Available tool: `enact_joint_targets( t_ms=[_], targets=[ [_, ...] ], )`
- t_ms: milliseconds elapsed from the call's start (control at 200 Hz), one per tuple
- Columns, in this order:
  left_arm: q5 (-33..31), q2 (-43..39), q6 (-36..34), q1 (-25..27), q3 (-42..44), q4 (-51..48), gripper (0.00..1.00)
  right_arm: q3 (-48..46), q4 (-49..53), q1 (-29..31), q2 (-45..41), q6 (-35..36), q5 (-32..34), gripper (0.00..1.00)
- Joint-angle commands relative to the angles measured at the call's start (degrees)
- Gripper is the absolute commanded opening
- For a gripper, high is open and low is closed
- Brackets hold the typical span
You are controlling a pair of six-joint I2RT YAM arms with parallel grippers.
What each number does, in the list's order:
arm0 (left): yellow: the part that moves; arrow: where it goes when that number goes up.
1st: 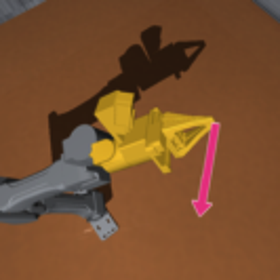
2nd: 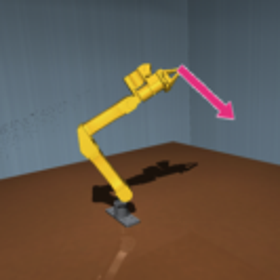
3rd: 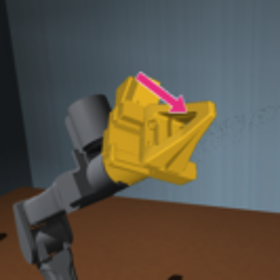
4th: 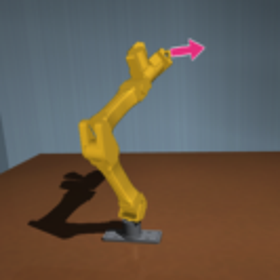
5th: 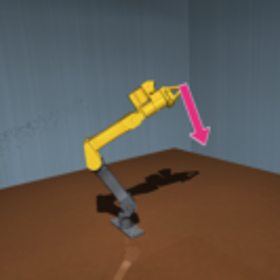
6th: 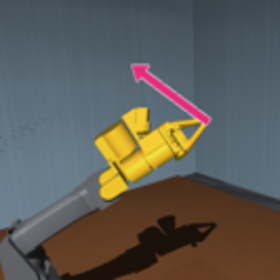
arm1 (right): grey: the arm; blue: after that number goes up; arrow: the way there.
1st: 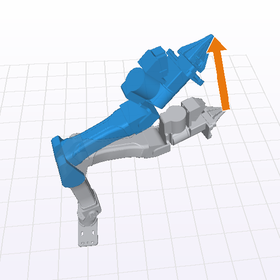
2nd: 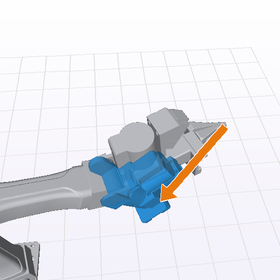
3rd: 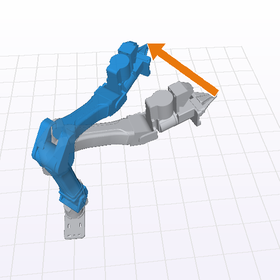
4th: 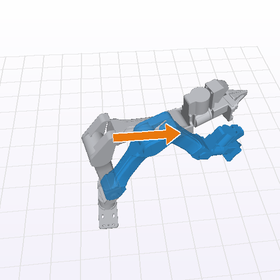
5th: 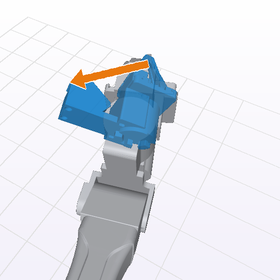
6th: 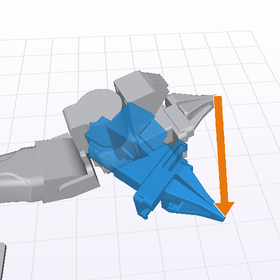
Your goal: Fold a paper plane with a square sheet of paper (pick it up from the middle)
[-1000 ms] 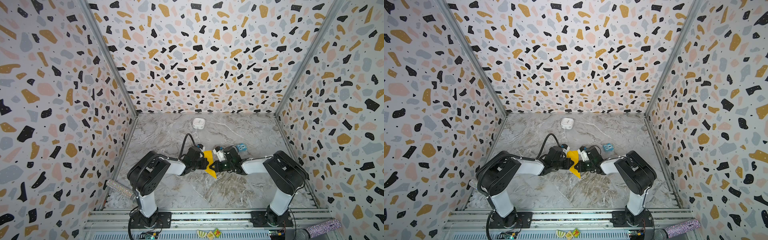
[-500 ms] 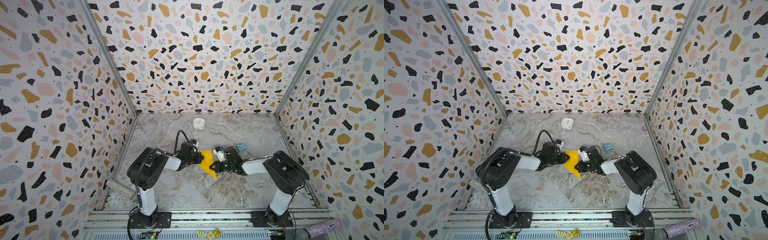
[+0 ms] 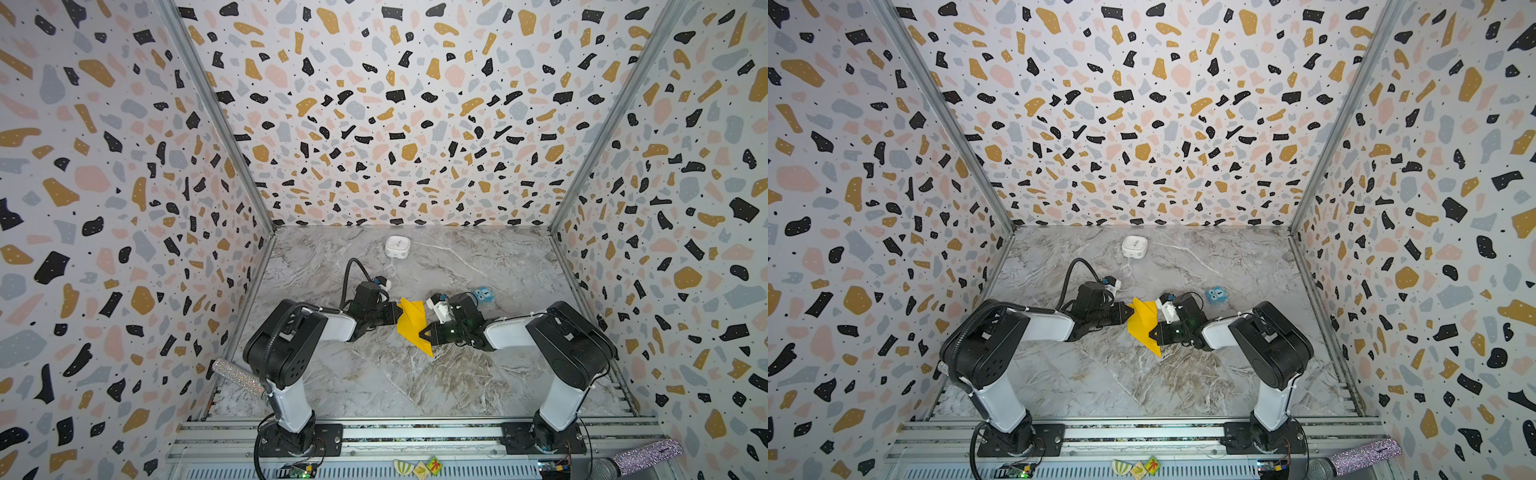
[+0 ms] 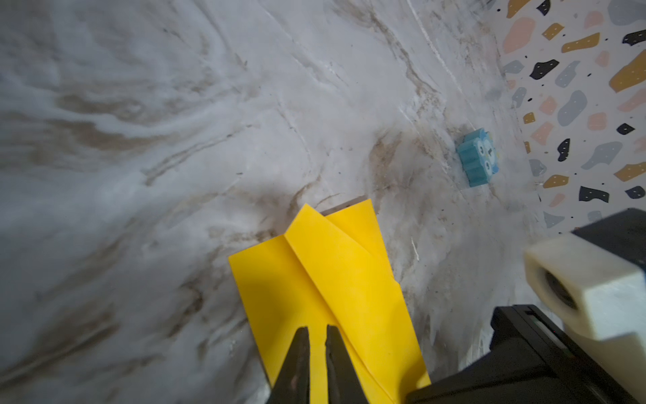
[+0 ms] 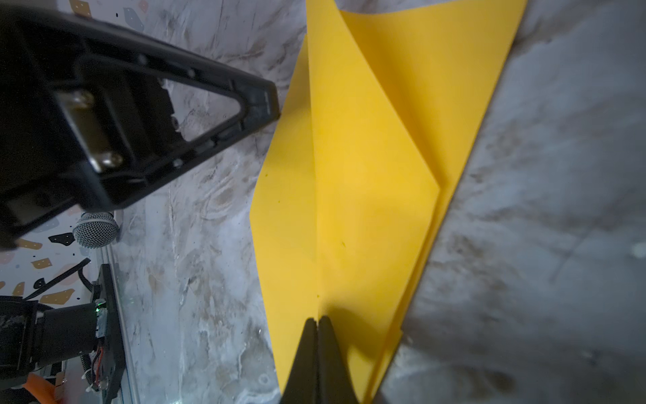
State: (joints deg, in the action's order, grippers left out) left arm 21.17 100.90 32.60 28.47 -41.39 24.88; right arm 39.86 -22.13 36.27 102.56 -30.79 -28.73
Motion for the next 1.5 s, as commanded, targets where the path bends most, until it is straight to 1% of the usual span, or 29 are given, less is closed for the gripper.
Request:
enact_joint_targets(
  t_ms=[0, 125, 290, 471, 601, 756, 826, 971, 1096, 1262, 1342, 1492],
  targets=[
    [1.43, -0.88, 0.53, 2.12, 0.96, 2.82, 0.13, -4.08, 15.0, -0.68, 3.52, 0.73, 5.41, 0.0],
    [1.87, 1.57, 0.54, 3.47, 0.2, 2.89, 0.12, -4.06, 14.87, -0.73, 3.6, 0.73, 5.2, 0.0],
    [3.12, 4.66, 0.02, 3.79, -1.92, 2.08, 0.12, -4.07, 14.87, -0.72, 3.59, 0.8, 5.13, 0.0],
    [0.22, 6.05, -0.39, 2.9, -3.17, -0.19, 0.12, -4.26, 14.92, -0.69, 3.61, 0.9, 5.18, 0.0],
    [1.4, 4.97, 0.64, 1.59, -2.49, 1.15, 0.12, -4.44, 14.92, -0.69, 3.61, 0.99, 5.17, 0.0],
    [4.71, 0.86, 0.87, 2.06, -0.87, 4.9, 0.12, -4.36, 14.78, -0.75, 3.68, 0.88, 5.11, 0.0],
    [5.17, -0.04, 0.91, 2.76, -0.71, 5.44, 0.12, -4.37, 14.67, -0.7, 3.77, 0.88, 5.07, 0.0],
    [3.65, 1.62, 1.32, 4.31, -1.48, 4.87, 0.12, -4.52, 14.51, -0.76, 3.92, 0.87, 5.02, 0.0],
    [2.62, 4.3, 2.16, 4.49, -2.37, 4.52, 0.12, -4.52, 14.63, -0.7, 3.79, 0.9, 5.08, 0.0],
    [0.39, 6.13, 1.55, 4.4, -3.43, 2.54, 0.12, -4.52, 14.66, -0.73, 3.77, 0.9, 5.17, 0.0],
    [-1.38, 6.8, 1.64, 3.73, -3.7, 1.58, 0.12, -4.6, 14.62, -0.68, 3.78, 0.9, 5.13, 0.0],
    [-1.97, 7.94, 3.04, 1.41, -3.44, 2.54, 0.12, -4.6, 14.65, -0.7, 3.87, 0.99, 5.08, 0.0]
  ],
)
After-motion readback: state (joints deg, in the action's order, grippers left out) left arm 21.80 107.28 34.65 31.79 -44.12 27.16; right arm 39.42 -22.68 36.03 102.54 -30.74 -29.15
